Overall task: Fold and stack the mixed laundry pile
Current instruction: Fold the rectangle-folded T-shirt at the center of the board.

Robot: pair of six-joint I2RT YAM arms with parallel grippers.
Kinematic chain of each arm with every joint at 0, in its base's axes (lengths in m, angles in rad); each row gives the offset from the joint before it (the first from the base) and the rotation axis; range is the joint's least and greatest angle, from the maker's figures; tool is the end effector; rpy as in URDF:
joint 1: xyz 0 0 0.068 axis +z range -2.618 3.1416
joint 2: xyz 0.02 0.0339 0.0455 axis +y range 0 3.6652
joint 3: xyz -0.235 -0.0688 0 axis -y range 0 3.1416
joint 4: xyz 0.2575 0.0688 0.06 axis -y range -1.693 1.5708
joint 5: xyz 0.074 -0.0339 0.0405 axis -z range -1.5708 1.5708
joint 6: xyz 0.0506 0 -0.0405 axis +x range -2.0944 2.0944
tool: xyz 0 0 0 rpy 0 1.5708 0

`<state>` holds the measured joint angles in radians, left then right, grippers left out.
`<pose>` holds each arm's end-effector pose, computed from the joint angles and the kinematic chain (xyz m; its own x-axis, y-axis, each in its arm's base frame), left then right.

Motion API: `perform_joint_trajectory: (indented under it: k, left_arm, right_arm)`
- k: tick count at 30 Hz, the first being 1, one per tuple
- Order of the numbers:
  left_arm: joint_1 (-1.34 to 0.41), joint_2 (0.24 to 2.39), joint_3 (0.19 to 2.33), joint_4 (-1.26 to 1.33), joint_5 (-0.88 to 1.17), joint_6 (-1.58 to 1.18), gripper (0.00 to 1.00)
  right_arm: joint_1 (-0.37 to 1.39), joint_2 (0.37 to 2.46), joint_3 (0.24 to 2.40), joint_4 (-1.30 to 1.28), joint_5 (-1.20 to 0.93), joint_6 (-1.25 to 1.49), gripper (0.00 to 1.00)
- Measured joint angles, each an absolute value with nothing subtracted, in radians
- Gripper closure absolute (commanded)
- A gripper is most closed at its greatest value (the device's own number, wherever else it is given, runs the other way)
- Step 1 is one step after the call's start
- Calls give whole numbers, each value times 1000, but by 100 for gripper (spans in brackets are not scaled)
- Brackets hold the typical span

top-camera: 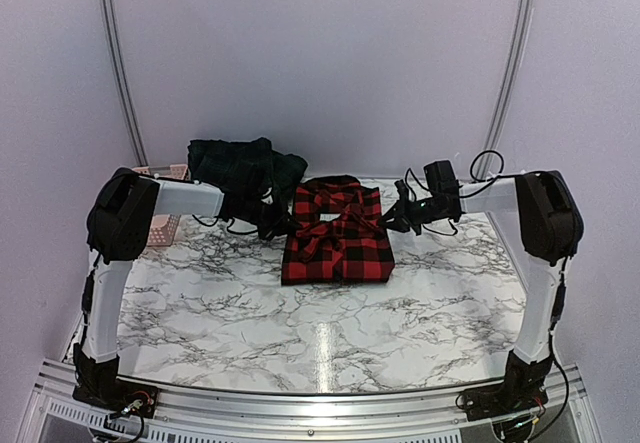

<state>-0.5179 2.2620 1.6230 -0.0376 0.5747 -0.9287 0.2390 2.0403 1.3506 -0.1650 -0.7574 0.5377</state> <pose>0.4235 -0.2730 0.1162 -0.9535 -0.2304 -0.1944 0.0337 0.5593 -0.8283 0.4152 0.1370 0.1219 -0.9420 0.1535 -0.2984 -0.1487 0.6061 0.7814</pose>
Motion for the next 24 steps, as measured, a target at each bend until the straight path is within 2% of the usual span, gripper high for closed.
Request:
perform_joint_trajectory:
  k: [3,4,8,9,13,16,17,21,24]
  left_arm:
    - [-514,2268,1651,-22,575,-936,98]
    - [-513,2273,1657,-15,575,-936,92]
    - [-509,2289,1658,3,567,-939,51]
    - [-507,2291,1655,3,563,-938,44]
    - [-488,2276,1628,3,534,-916,23]
    - [-465,2228,1590,3,514,-893,5]
    - [-460,2207,1576,2,511,-878,2]
    - [-441,2048,1478,-1,484,-838,1]
    - [-445,1931,1397,9,480,-820,1]
  right_arm:
    - [239,2063,1382,-160,-756,537,100]
    - [239,2075,1390,-155,-755,537,98]
    - [239,2115,1392,-152,-749,543,69]
    - [239,2121,1393,-158,-749,545,64]
    - [235,2111,1425,-187,-739,544,51]
    - [223,2068,1457,-201,-733,540,37]
    - [216,2041,1460,-204,-731,537,36]
    - [198,1900,1448,-219,-724,519,36]
    - [207,1803,1396,-214,-723,518,42]
